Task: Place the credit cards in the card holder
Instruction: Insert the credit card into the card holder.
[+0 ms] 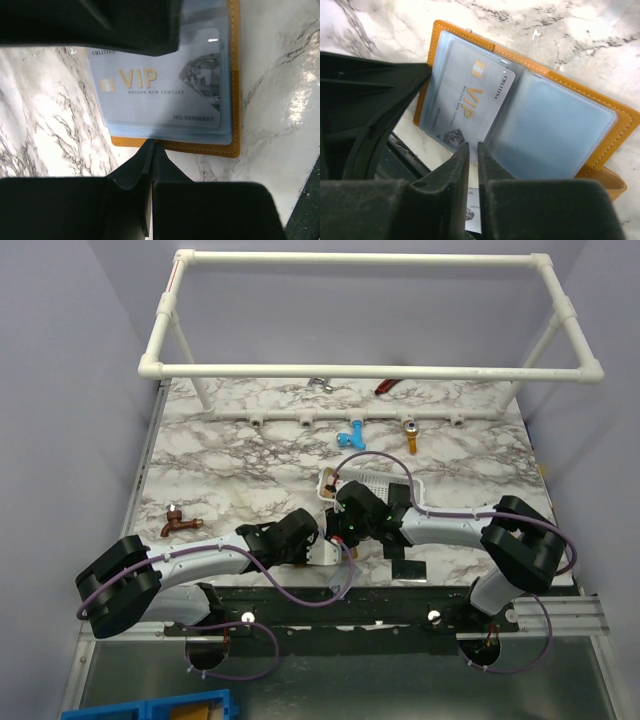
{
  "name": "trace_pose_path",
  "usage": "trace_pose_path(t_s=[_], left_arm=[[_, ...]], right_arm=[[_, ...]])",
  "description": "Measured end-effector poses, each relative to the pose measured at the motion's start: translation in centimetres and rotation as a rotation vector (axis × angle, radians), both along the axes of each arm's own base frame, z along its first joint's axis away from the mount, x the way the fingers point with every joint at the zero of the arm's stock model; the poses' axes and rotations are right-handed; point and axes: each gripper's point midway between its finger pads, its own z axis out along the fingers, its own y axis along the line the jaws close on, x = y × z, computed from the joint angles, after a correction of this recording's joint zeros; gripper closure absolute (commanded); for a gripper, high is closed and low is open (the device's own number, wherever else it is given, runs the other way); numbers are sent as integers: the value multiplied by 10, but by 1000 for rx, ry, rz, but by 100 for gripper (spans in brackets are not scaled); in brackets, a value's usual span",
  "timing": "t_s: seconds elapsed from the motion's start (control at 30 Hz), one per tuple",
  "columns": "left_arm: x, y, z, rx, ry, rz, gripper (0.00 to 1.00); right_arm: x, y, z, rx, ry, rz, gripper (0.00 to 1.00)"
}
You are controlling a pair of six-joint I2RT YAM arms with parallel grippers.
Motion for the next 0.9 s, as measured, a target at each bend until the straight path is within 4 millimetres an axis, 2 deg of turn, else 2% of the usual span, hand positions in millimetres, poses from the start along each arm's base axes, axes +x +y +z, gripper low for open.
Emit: trace_pose_path(t_s=[0.07,0.23,0.53,0.9], left_arm=[[1,-2,1,-9,-5,-1,100],[1,-3,1,-12,-5,-4,100],[1,-6,-2,-12,-1,-12,100],[3,-8,-2,-14,-9,-24,100]], right_arm=[[1,-2,6,25,-1,-10,99],[20,-7,17,81,-12,-71,99],[16,-2,-14,54,60,-63,99],[18,-11,-4,81,47,-86,99]])
